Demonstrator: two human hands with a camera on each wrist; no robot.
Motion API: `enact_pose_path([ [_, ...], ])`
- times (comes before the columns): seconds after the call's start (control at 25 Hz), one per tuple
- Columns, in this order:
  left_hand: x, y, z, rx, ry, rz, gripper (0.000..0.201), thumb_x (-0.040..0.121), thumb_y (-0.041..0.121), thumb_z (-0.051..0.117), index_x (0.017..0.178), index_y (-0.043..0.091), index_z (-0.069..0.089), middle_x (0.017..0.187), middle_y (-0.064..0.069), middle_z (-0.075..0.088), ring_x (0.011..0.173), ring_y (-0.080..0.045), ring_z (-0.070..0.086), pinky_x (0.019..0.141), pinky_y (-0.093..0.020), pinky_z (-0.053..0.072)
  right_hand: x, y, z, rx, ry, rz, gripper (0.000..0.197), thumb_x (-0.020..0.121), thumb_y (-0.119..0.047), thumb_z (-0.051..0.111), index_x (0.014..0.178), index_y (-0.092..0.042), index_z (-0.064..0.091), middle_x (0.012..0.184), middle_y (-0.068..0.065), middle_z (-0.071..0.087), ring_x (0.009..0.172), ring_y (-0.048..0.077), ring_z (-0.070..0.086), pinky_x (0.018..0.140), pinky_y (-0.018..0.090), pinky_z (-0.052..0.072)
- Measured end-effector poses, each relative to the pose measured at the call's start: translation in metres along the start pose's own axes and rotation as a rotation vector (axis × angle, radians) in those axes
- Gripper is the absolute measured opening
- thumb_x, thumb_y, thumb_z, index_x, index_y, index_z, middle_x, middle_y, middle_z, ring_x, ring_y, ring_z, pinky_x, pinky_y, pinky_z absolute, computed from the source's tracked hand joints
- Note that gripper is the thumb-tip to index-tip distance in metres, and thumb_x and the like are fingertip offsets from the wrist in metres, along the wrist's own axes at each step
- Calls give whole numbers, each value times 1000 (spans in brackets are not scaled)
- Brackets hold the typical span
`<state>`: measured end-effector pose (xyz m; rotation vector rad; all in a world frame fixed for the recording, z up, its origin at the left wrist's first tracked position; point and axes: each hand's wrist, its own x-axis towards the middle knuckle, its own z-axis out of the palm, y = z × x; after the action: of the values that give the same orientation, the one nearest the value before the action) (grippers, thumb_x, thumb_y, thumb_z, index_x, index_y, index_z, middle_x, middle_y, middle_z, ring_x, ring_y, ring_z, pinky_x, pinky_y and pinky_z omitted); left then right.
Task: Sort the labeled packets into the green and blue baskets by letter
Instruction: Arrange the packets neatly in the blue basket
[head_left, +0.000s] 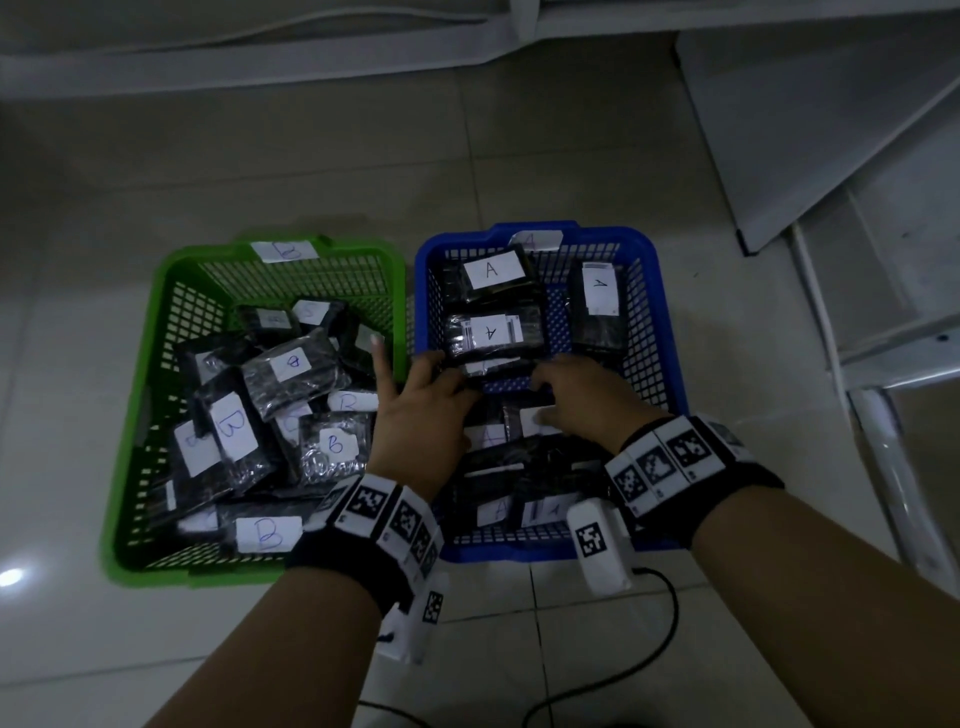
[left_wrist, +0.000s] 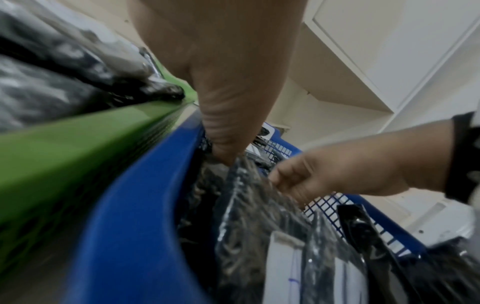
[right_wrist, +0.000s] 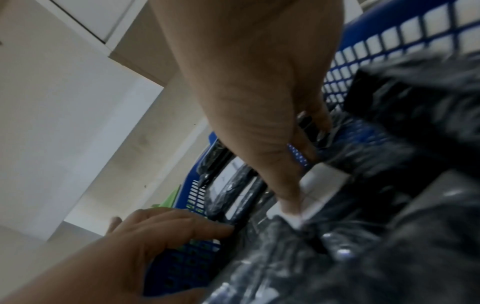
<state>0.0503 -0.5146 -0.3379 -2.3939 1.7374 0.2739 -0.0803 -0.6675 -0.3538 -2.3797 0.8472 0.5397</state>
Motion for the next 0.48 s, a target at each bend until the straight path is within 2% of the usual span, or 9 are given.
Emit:
enact_pose_path([
  [0.08,4,3,-6,14,-34,19,50,79,46,61,127,33,54,128,13,55,138,-23,23,101,-67,-24,-7,9,1,-47,-99,23,63,77,-29,75,131,-21,46,131,8,51,117,26,49,95,39,45],
  [0.16,10,6,-8,31,-50,8,52,78,45,62,127,29,53,121,10,60,135,-24,26,102,-68,-23,-9,11,2,-26,-105,11,61,77,-26,75,130,-18,47,128,9,52,114,26,50,88,32,45],
  [0.28,17,8,-9,94,-95,-3,44,78,42,62,119,24,59,109,4,61,124,-28,34,102,-71,-19,-8,11,-8,47,16,5,35,87,-24,65,115,-6,56,116,13,54,106,26,53,71,26,34],
  [0.4,21,7,-9,107,-96,6,51,76,50,62,119,23,58,111,4,58,122,-28,34,103,-72,-16,-13,12,-25,215,175,22,32,89,-25,61,116,-7,57,112,13,60,102,27,57,77,30,43],
  [0.48,21,4,-11,51,-79,23,56,75,52,62,124,25,52,111,6,61,125,-25,35,105,-68,-18,-16,12,-33,276,202,19,31,89,-24,61,116,-9,57,109,12,62,98,26,58,78,31,45],
])
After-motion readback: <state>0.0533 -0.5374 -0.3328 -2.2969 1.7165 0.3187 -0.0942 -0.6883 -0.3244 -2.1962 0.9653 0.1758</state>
